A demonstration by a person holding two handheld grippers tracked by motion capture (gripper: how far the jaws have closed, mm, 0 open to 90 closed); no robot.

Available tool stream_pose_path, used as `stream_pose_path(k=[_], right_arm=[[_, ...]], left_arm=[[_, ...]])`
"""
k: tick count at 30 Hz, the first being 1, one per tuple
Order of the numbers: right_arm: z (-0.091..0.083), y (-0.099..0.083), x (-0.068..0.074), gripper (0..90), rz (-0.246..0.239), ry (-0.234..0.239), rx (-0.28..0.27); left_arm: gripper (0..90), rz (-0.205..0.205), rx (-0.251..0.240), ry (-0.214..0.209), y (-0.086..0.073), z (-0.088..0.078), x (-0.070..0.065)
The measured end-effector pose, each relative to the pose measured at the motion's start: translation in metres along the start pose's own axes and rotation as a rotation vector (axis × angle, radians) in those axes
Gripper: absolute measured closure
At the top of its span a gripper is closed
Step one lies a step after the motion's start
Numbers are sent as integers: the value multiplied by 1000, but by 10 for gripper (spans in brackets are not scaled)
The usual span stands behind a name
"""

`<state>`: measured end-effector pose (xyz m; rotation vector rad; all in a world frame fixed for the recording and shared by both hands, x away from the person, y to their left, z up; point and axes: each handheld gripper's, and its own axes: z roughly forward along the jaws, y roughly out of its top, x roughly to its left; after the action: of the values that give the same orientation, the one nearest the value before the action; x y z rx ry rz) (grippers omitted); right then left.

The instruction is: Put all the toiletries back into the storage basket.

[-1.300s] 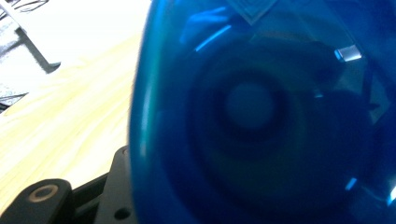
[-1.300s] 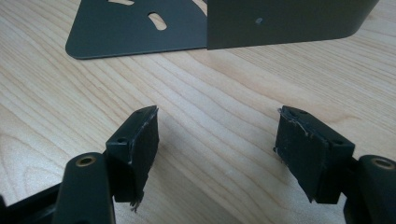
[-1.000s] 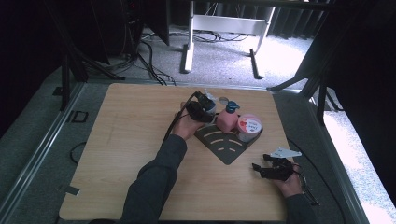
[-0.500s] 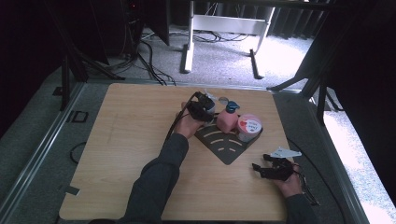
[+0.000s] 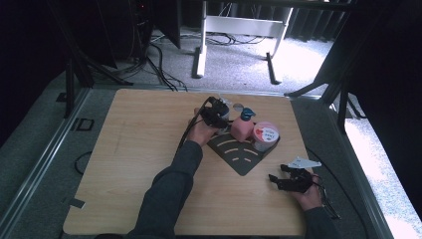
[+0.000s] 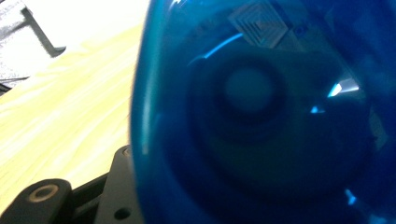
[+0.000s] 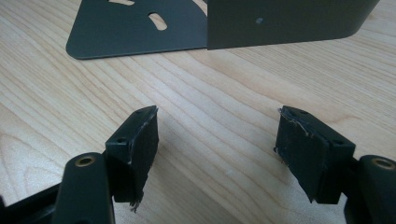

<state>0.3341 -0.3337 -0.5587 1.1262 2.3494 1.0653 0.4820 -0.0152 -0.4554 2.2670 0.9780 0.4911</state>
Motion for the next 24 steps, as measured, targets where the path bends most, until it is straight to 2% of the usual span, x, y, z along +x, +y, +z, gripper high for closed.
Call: stream_pose_path(k=[8, 15, 24], right_arm=[[0, 0, 0, 295, 1, 1, 1], [0, 0, 0, 295, 1, 1, 1], [0, 0, 0, 295, 2, 2, 0]], left_arm=[[549, 9, 3, -4, 7, 4, -4], [549, 16, 10, -8, 6, 10, -5], [549, 4, 7, -19, 6, 17, -4]])
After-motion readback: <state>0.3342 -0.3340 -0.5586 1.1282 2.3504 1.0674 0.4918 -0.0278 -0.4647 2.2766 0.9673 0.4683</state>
